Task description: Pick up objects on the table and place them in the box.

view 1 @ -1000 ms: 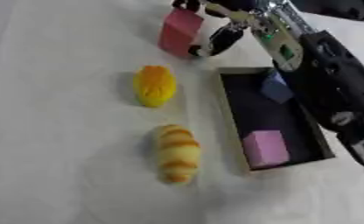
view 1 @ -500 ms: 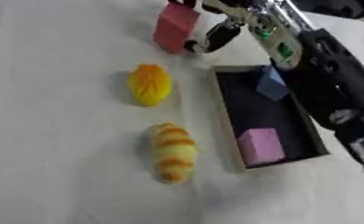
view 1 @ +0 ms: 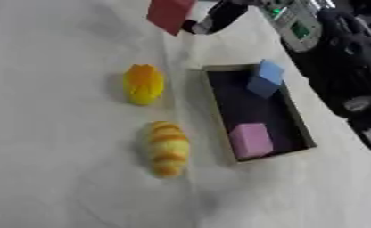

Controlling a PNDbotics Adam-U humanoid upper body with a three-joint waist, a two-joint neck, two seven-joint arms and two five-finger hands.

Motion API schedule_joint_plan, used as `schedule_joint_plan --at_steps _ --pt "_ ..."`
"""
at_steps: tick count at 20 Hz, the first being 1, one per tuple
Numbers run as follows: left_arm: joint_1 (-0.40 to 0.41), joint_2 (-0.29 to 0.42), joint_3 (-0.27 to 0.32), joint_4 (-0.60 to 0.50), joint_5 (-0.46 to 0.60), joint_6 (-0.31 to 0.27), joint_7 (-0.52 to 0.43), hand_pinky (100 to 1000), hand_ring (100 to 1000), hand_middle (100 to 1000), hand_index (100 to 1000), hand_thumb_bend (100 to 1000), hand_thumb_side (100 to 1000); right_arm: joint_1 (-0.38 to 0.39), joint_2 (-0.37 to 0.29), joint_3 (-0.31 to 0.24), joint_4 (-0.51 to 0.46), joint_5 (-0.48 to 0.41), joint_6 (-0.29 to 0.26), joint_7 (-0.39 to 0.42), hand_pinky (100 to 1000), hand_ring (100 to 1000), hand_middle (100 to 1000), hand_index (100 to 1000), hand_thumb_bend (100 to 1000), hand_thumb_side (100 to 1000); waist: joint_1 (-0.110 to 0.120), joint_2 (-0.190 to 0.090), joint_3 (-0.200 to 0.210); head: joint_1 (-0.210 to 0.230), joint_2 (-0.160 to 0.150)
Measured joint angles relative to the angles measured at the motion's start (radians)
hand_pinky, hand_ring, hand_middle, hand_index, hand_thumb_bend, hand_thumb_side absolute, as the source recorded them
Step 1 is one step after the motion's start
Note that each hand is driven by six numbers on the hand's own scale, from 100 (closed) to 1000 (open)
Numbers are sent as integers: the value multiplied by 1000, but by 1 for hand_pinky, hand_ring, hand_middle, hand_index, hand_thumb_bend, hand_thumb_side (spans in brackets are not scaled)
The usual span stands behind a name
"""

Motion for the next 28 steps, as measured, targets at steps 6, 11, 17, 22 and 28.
schedule_joint_plan --at_steps 6,11,17,22,28 --pt "16 8 3 0 4 1 2 711 695 650 782 100 628 71 -94 -5 -185 -90 86 32 777 685 574 596 438 239 30 -34 -32 13 27" --pt "23 8 7 0 7 -2 5 711 694 650 783 100 626 189 -199 -23 -405 -105 150 34 770 690 577 600 442 267 48 -55 -51 38 28" --pt "31 6 9 0 7 -4 7 710 694 650 783 100 624 321 -277 -45 -575 -92 229 10 770 692 579 603 444 270 81 -56 -60 57 28" --pt "35 -3 12 0 8 -4 8 709 693 650 783 100 623 418 -306 -59 -592 -84 225 -40 773 691 577 603 426 261 103 -56 -66 67 28" --pt "39 -11 12 0 8 -5 10 709 693 650 783 100 623 511 -325 -93 -595 -66 222 -107 774 691 578 604 427 256 116 -56 -73 74 28"
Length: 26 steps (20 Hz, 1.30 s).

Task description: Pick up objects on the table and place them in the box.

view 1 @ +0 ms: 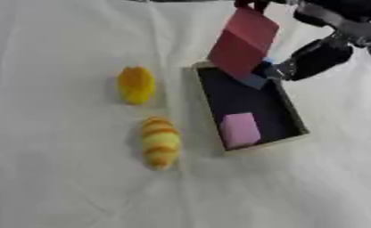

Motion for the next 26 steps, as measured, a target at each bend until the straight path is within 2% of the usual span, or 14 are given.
schedule_joint_plan --at_steps 4,7,18,26 --pt "3 -2 1 0 0 0 1 709 692 650 783 100 623 16 -6 -11 0 6 4 -16 778 693 579 607 422 254 5 0 -9 9 0" --pt "8 -9 2 0 0 0 2 709 691 650 783 100 622 77 -6 -30 0 21 13 -28 779 696 580 608 421 260 21 0 -18 18 0" --pt "9 -17 6 0 0 1 5 708 689 650 784 100 622 237 -6 -70 0 81 -3 -92 786 701 582 611 416 265 25 0 -20 35 0" --pt "8 -18 6 0 0 1 8 708 689 650 784 100 623 312 13 -92 0 124 11 -117 790 706 586 619 419 274 31 0 -27 46 0"
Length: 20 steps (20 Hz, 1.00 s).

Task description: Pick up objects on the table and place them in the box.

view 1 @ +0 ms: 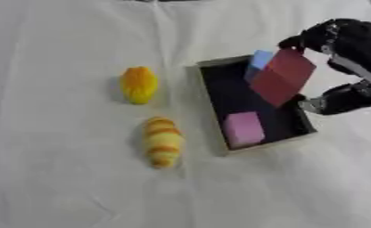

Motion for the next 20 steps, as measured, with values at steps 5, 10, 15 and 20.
schedule_joint_plan --at_steps 5,10,15,20 --pt "0 -8 0 0 0 0 1 707 688 649 783 100 623 24 22 1 0 35 17 7 795 717 603 655 442 286 1 0 1 3 0" --pt "0 -8 0 0 0 1 2 706 687 649 783 100 625 33 40 1 0 54 23 12 806 753 666 732 447 348 3 0 2 3 -1" --pt "0 -11 0 0 0 2 3 706 687 649 783 100 625 54 52 8 0 80 12 54 845 851 831 861 437 395 3 0 2 3 -1" --pt "0 -16 0 0 0 2 4 706 686 650 783 100 625 58 54 1 0 146 0 104 882 915 900 909 430 305 3 0 1 3 -1"
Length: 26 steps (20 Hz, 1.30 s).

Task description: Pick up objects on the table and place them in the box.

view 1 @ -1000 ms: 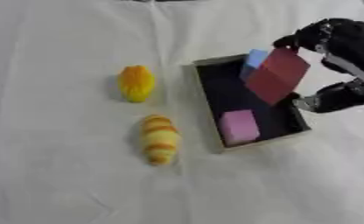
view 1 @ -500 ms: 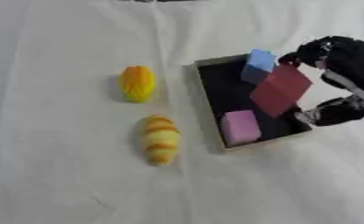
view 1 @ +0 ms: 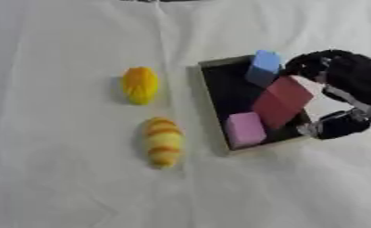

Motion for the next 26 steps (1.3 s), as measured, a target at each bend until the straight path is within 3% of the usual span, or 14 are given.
schedule_joint_plan --at_steps 5,6,9,11,15,23,26 --pt "0 0 0 0 0 0 0 706 686 650 784 100 625 5 8 -5 0 78 7 11 906 949 920 932 410 169 4 0 -2 0 1" --pt "0 0 0 0 0 0 0 706 686 651 784 100 625 6 10 -7 0 92 10 11 910 954 920 936 411 175 4 0 -3 0 1" --pt "0 0 0 0 0 1 1 706 686 651 784 100 625 6 15 -7 0 126 22 4 922 961 908 943 441 464 4 0 -6 0 1" --pt "1 0 0 0 0 1 1 706 686 651 784 100 625 3 16 -7 0 129 31 -4 924 957 896 945 438 403 4 0 -6 0 1" --pt "1 0 0 0 0 2 1 706 686 652 784 100 625 -1 17 -6 0 94 38 -15 926 952 888 946 436 370 4 0 -6 -1 1" --pt "3 0 0 0 0 3 2 705 686 653 783 100 625 -15 17 -25 0 8 45 -37 902 928 876 938 437 391 4 -2 -10 0 4" --pt "8 0 1 0 0 3 2 705 686 653 783 100 626 -33 15 -49 0 -11 39 -58 890 913 869 932 441 457 4 -12 -14 5 11"
